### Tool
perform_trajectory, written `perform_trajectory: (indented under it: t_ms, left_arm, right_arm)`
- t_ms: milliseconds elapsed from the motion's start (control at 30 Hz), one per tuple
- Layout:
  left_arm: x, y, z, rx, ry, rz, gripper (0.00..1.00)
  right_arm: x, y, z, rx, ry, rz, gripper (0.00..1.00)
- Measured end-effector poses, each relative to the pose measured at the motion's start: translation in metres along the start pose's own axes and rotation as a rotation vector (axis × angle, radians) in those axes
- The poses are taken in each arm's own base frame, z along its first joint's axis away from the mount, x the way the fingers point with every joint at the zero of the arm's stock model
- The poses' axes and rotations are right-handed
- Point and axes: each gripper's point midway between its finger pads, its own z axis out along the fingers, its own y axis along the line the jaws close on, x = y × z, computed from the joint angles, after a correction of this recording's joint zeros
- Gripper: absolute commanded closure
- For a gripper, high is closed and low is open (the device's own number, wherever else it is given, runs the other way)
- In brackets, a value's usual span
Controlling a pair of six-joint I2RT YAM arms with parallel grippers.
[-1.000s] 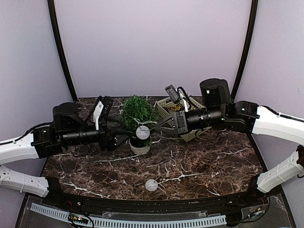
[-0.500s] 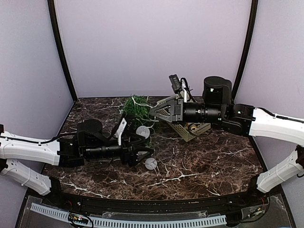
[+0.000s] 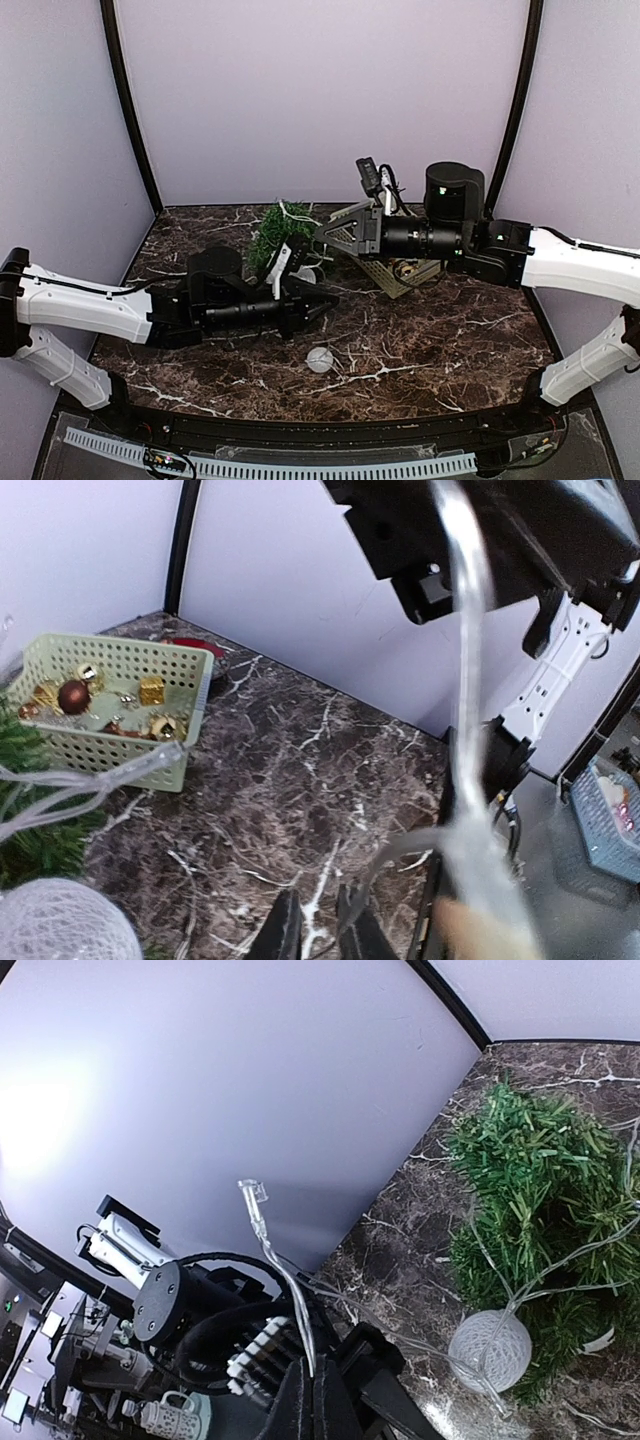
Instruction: Decorate the small christmas tree
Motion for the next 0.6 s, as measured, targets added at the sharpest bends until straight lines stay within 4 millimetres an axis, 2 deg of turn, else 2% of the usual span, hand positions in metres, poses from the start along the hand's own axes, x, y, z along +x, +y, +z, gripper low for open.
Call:
perform_trajectory:
  t_ms: [100,233,433,467,600]
  left_arm:
    - [-0.002,0.002,-0.011,-0.022,-0.019,-0.027,1.0]
    - [-0.014,0.006,-0.047,-0.064,-0.075,-0.07,1.0]
    - [-0.032,0.017,-0.087,-0.161,-0.119,-0.146,1.0]
    - [-0.031,0.02,-0.091,-0.18,-0.117,-0.161,1.0]
    - [-0.023,0.039,-0.114,-0.279,-0.09,-0.242,1.0]
  right_arm:
    - [-0.001,-0.007,0.0,0.033,-0.009,-0.005,1.0]
    - [0.0,-0.015,0.0,0.074,-0.007,-0.02,1.0]
    - [0.007,-0.026,0.009,0.113,0.029,-0.041,1.0]
    - [0.009,-0.028,0.012,0.118,0.038,-0.045,0.96]
    - [0.021,-0.034,0.025,0.141,0.088,-0.075,0.58]
